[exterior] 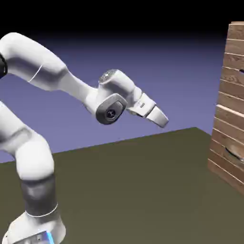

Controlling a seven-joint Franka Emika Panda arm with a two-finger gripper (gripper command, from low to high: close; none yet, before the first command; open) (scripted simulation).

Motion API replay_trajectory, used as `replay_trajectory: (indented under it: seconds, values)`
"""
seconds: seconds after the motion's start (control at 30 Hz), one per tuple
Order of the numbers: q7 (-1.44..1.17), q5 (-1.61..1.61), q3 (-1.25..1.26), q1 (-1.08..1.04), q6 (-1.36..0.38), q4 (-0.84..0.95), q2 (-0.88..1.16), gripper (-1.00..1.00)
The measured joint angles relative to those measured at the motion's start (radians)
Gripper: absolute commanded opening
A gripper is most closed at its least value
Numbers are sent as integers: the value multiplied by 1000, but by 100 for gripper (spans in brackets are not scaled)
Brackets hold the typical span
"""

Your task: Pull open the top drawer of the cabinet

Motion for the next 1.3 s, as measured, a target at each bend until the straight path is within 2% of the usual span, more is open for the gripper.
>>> replay_trajectory:
  seconds: [1.3]
  values:
    - [119,1675,957,-1413,-355,798,-357,0]
